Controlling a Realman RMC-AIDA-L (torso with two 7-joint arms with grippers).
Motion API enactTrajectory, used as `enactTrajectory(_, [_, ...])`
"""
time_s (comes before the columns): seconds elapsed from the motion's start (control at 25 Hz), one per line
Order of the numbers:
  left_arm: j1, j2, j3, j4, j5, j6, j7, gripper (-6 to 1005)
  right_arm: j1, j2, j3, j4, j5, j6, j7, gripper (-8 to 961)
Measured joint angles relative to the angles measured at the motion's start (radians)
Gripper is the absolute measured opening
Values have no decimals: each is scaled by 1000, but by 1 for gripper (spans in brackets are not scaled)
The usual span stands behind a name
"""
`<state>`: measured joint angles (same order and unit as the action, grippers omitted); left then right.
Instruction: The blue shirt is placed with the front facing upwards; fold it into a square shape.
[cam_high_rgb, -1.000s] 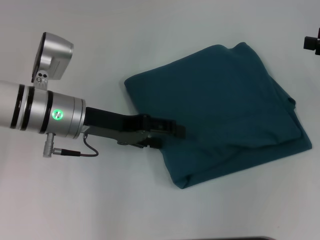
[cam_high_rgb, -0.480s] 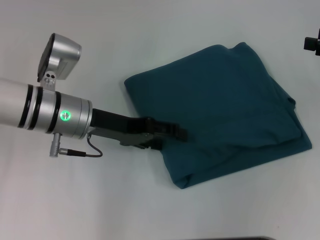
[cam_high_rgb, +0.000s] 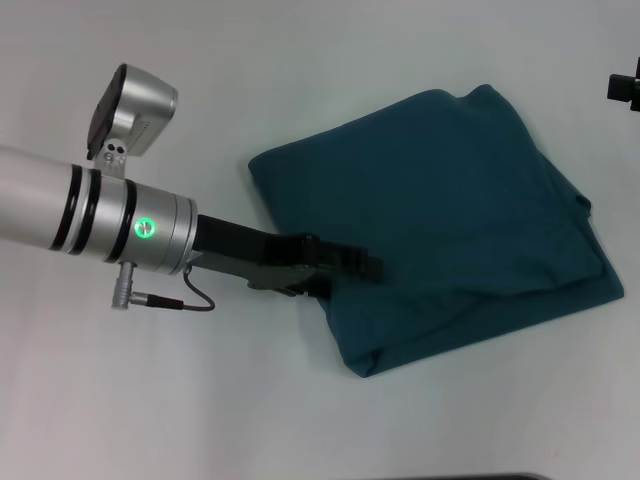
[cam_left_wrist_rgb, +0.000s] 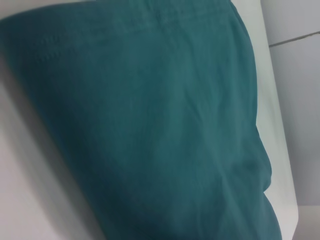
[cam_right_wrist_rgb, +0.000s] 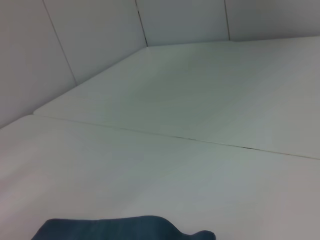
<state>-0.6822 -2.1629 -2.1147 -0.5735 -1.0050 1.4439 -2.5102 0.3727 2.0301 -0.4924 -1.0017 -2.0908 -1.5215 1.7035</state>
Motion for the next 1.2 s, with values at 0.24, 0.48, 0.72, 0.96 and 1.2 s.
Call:
enactTrajectory(0.24, [-7, 0, 2, 0, 0, -8, 0, 886, 0, 1, 0, 0, 0, 0, 0, 614])
enactTrajectory(0.48, [-12, 0, 22, -1, 1, -31, -1, 880, 1, 1, 0, 0, 1, 0, 2, 615])
enactTrajectory(0.72, [-15, 1, 53, -8, 1, -50, -1, 873, 5, 1, 0, 0, 2, 0, 3, 615])
enactTrajectory(0.96, [-16, 1, 67, -12, 0, -49, -1, 693, 5, 2, 0, 0, 2, 0, 2, 614])
enactTrajectory(1.2, [-16, 5, 67, -13, 0, -48, -1, 463, 2, 4, 0, 0, 2, 0, -1, 615])
